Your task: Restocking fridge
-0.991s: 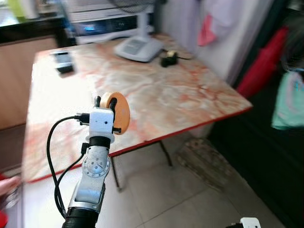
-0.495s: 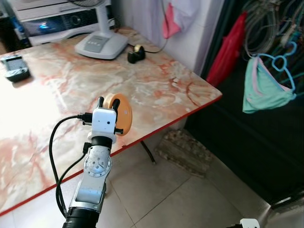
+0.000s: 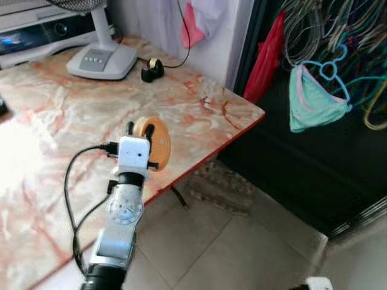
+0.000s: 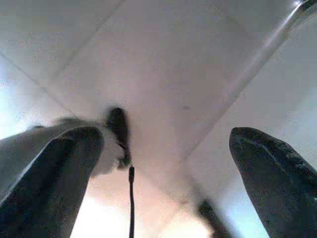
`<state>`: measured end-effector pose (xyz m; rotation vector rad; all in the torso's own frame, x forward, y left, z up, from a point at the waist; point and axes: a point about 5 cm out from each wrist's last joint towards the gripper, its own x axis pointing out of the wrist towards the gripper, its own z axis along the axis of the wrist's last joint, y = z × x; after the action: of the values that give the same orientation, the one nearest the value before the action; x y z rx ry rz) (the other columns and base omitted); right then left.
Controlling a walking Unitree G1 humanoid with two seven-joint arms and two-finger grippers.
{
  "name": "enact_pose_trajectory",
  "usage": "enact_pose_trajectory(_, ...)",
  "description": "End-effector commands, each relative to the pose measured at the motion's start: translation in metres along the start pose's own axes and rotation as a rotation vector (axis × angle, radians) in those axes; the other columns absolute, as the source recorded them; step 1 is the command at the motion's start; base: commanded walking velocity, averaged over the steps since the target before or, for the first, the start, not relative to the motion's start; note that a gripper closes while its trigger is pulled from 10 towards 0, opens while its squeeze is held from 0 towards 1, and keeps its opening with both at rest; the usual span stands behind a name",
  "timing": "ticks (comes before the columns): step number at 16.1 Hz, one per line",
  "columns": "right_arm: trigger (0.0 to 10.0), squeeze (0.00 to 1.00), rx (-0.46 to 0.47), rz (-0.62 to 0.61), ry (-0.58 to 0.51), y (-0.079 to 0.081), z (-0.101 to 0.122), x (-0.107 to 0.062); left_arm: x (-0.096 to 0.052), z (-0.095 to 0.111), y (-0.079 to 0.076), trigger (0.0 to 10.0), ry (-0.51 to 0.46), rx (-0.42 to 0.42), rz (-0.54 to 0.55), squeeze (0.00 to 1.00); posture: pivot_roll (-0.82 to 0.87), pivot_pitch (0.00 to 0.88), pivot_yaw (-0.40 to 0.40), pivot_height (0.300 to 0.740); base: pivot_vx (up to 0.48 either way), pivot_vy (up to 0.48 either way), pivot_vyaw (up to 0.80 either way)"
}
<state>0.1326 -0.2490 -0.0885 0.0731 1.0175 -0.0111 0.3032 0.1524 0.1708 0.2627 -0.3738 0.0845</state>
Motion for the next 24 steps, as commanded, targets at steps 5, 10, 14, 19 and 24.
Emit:
enact_pose_trajectory(5,10.0,0.00,-0.003,-0.011,0.026,-0.004,-0.006,-0.002,0.005,0.011,-0.008,10.0,-0.043,-0.027,-0.029,0.00,0.04,0.067,-0.031,0.740,0.000,0.000,-0.76)
enact_pose_trajectory(10,10.0,0.00,-0.003,-0.010,0.026,-0.004,-0.005,-0.002,0.004,0.009,-0.012,10.0,-0.036,-0.039,-0.068,0.00,0.04,0.072,-0.029,0.740,0.000,0.000,-0.76)
enact_pose_trajectory(14,10.0,0.00,-0.001,-0.012,0.023,-0.003,-0.004,-0.001,0.004,0.009,-0.014,10.0,-0.032,-0.045,-0.089,0.00,0.04,0.075,-0.027,0.740,0.000,0.000,-0.76)
enact_pose_trajectory(19,10.0,0.00,0.005,-0.017,0.023,-0.003,-0.004,-0.001,0.004,0.000,-0.012,10.0,0.016,-0.072,-0.098,0.00,0.03,0.079,-0.022,0.740,0.000,0.000,-0.76)
enact_pose_trajectory(24,10.0,0.00,0.004,-0.027,0.028,-0.005,-0.005,-0.002,0.000,-0.010,-0.006,10.0,0.056,-0.074,-0.071,0.00,0.01,0.092,-0.030,0.740,0.000,0.000,-0.76)
